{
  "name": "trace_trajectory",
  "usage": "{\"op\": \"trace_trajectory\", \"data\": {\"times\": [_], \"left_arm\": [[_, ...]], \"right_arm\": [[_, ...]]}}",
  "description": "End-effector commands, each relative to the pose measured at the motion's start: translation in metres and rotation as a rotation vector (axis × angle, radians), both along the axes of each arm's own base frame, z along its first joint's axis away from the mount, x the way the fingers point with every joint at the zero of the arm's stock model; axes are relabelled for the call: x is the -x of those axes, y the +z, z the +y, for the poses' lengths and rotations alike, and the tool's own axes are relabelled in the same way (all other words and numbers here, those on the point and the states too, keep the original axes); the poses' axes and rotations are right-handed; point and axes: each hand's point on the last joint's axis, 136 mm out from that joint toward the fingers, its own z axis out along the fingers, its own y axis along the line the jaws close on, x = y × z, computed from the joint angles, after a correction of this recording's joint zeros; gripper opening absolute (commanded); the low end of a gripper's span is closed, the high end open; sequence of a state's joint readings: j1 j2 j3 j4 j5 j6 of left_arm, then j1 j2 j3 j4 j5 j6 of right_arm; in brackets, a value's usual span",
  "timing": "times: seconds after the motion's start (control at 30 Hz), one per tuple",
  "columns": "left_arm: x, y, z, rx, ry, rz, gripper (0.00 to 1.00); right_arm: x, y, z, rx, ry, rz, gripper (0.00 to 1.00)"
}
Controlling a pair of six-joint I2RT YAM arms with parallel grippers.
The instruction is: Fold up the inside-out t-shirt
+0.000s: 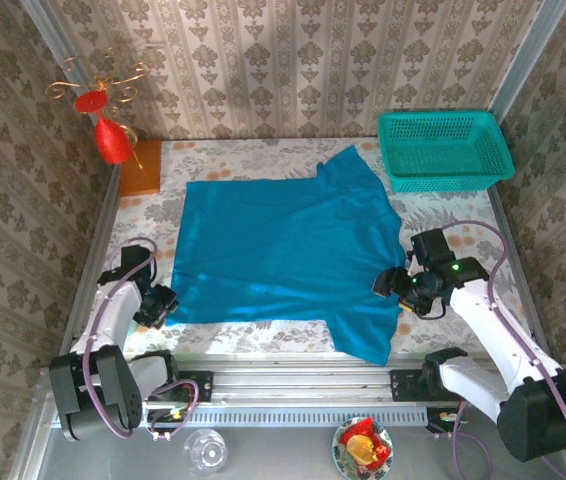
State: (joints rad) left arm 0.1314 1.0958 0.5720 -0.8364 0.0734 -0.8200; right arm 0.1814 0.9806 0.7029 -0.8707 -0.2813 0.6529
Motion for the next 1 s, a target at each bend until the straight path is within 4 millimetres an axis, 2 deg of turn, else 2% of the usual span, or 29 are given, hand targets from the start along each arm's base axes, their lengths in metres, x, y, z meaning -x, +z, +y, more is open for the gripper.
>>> {"op": "trace_trajectory", "data": {"times": [0.0, 0.17, 0.5, 0.6, 0.77, 0.97], "left_arm": [[0.027, -0.019, -0.002, 0.021, 0.052, 0.124, 0.32], [0.025, -0.028, -0.006, 0.053, 0.060, 0.151, 0.32], [0.019, -0.027, -0.002, 0.043, 0.037, 0.137, 0.31], [0.016, -0.028, -0.002, 0.052, 0.029, 0.122, 0.26], [0.008, -0.024, -0.004, 0.078, 0.019, 0.089, 0.08], [-0.003, -0.009, -0.006, 0.089, 0.005, 0.022, 0.00]], "right_arm": [[0.007, 0.004, 0.003, -0.014, 0.006, 0.012, 0.70], [0.010, 0.010, 0.000, 0.002, 0.018, 0.011, 0.71], [0.017, 0.014, -0.003, 0.007, -0.001, 0.001, 0.71], [0.019, 0.015, -0.005, 0.013, -0.005, -0.003, 0.71], [0.027, 0.016, -0.007, 0.021, -0.013, 0.015, 0.68], [0.053, 0.003, -0.006, 0.073, -0.016, 0.088, 0.64]]}}
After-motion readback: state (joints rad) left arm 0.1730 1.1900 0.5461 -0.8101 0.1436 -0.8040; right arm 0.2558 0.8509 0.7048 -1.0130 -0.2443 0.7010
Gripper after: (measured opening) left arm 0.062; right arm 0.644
